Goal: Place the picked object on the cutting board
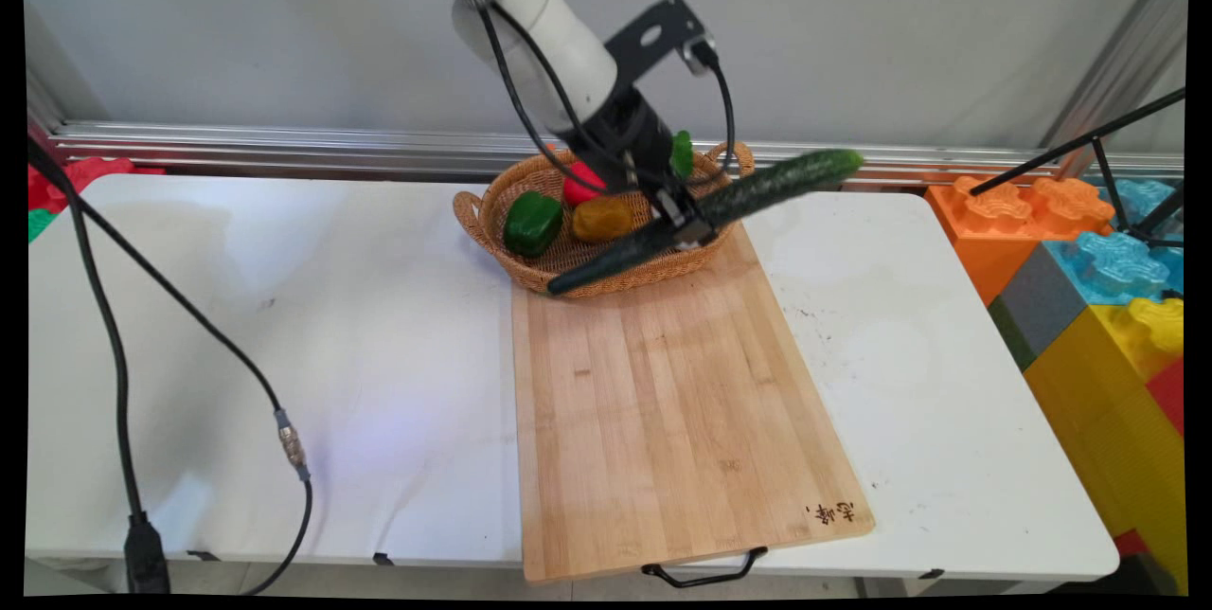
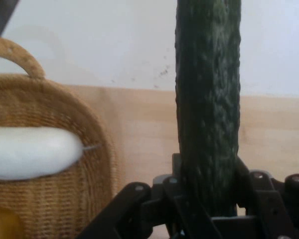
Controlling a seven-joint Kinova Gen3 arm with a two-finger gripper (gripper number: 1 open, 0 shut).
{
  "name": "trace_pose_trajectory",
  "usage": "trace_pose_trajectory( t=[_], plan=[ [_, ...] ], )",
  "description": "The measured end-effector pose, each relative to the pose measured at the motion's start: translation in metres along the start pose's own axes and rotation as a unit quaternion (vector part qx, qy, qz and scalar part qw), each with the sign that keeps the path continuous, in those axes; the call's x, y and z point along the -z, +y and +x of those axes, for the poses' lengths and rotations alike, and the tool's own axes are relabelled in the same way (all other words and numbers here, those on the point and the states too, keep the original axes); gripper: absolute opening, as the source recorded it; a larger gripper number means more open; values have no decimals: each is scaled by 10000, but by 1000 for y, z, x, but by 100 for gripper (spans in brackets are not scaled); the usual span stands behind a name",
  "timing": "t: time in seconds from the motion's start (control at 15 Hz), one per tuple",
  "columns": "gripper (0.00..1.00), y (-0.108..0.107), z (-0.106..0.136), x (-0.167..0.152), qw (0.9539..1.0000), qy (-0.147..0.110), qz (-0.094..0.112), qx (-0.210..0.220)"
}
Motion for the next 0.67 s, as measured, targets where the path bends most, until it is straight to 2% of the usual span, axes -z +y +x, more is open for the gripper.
trace_pose_trajectory(
  t=[0.27, 0.47, 0.67],
  plan=[
    [0, 14, -25, -34, 9997, -233, 66, -88],
    [0, 16, -47, -65, 9992, -403, 39, -73],
    [0, 17, -59, -85, 9988, -487, 21, -69]
  ],
)
